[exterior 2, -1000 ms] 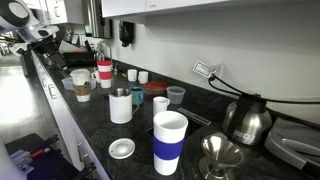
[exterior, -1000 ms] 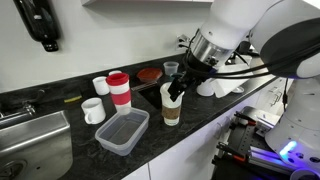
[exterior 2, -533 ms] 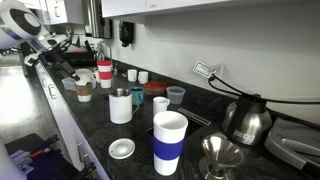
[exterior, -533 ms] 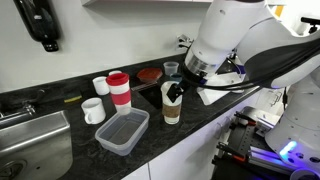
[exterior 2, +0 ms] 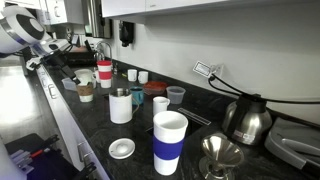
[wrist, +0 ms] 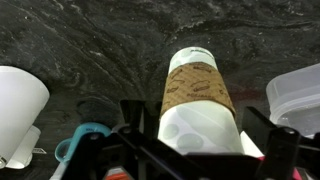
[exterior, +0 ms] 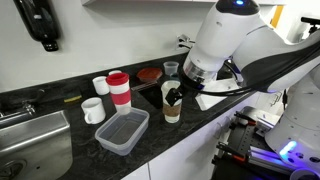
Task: Throw the white and brown cup down the shoot
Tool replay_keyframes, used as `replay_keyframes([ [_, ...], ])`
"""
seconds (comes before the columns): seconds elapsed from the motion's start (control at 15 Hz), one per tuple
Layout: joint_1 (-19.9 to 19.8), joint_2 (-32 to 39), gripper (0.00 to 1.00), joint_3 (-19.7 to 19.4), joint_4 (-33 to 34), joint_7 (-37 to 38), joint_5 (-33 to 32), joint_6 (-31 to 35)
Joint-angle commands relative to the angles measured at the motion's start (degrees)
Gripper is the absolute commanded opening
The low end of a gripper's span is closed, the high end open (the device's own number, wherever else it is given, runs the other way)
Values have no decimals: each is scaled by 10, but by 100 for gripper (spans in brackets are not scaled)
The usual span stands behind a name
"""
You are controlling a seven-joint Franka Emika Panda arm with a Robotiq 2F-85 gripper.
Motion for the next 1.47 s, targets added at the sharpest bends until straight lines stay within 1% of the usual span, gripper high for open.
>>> replay_keyframes([
  [0.0, -38, 19, 100, 18, 0, 26, -31, 36],
  [0.13, -54, 25, 100, 23, 0, 33, -44, 49],
  [0.2, -61, 31, 95, 24, 0, 37, -49, 58],
  [0.27, -67, 36, 74, 26, 0, 40, -53, 68],
  [0.4, -74, 53, 69, 24, 0, 45, -60, 110],
  [0.6, -87, 65, 47, 28, 0, 51, -73, 148],
  [0.67, -88, 65, 42, 29, 0, 54, -76, 155],
  [0.93, -97, 54, 21, 29, 3, 56, -92, 163],
  [1.13, -109, 37, 3, 24, 4, 46, -106, 155],
  [1.27, -117, 32, 6, 17, 4, 35, -112, 153],
  [1.4, -128, 25, 3, 10, 4, 22, -119, 152],
])
